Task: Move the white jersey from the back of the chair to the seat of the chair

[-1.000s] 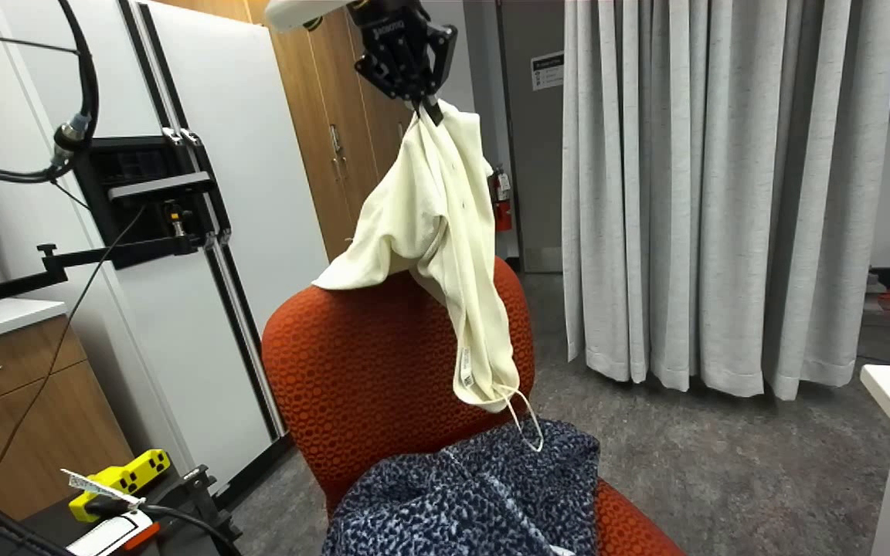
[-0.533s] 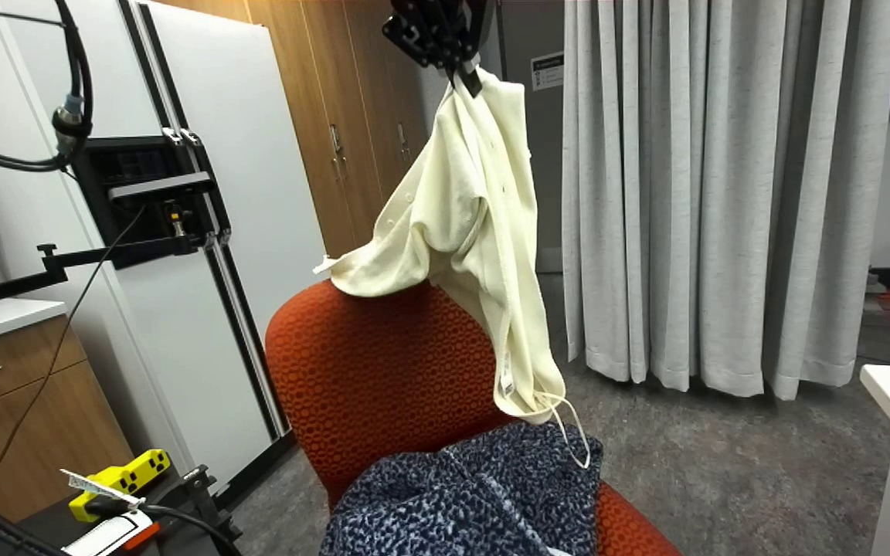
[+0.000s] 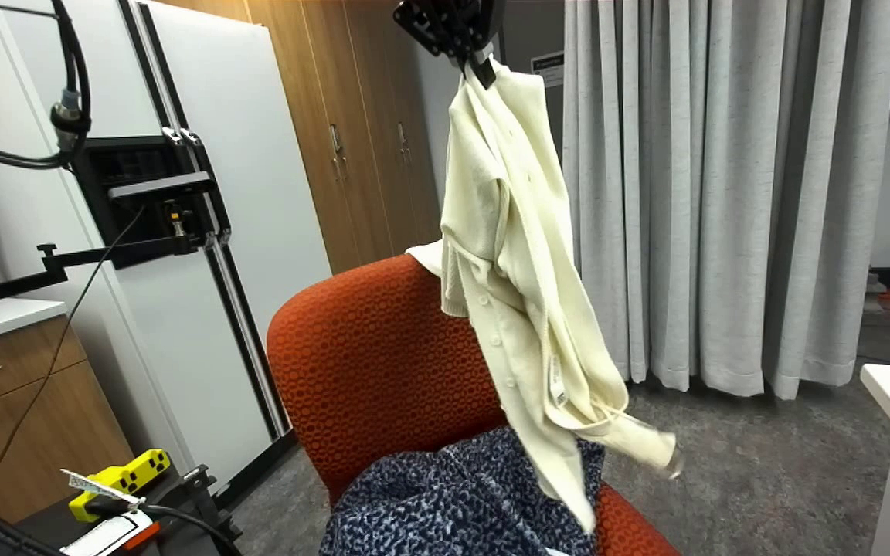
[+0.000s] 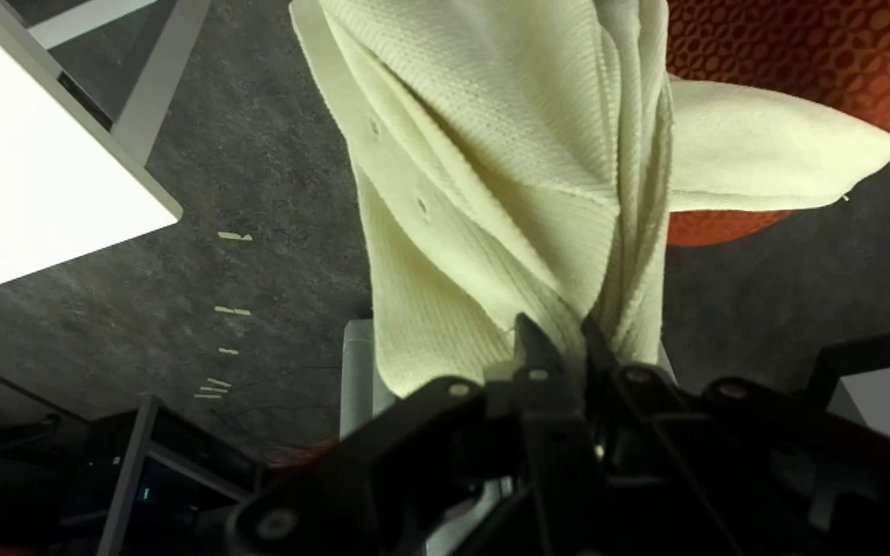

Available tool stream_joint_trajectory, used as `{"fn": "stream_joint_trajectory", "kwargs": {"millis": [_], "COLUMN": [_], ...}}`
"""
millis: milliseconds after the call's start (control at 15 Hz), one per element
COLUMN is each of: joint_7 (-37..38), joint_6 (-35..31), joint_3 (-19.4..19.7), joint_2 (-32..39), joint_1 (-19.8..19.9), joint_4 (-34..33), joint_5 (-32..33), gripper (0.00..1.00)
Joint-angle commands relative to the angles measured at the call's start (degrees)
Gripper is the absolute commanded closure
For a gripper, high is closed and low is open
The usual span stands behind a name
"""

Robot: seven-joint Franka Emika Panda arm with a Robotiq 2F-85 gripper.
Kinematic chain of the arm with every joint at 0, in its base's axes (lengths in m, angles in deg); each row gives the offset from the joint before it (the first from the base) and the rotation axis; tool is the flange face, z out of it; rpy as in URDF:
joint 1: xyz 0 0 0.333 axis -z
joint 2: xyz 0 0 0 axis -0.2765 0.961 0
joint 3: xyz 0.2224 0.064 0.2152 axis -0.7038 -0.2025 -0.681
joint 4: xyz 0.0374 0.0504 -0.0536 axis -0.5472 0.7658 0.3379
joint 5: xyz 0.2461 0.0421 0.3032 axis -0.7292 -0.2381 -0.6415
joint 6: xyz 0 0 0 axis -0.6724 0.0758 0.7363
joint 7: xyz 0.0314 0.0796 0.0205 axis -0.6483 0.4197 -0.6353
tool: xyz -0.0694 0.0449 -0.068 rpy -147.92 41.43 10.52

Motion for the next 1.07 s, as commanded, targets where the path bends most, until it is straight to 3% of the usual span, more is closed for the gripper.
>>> {"fn": "stream_joint_trajectory", "kwargs": {"millis": [0, 600, 1000], "joint_7": [4.9, 17.3, 15.4], "joint_6": [-0.2, -0.3, 5.0], "joint_3": [-0.7, -2.6, -2.0], "joint_2": [-1.0, -1.0, -1.4], "joint_1": [1.2, 3.1, 2.2], "joint_4": [-0.7, -0.5, -1.3], "joint_5": [1.6, 2.1, 2.2], "gripper": [0.97, 0.97, 0.97]}}
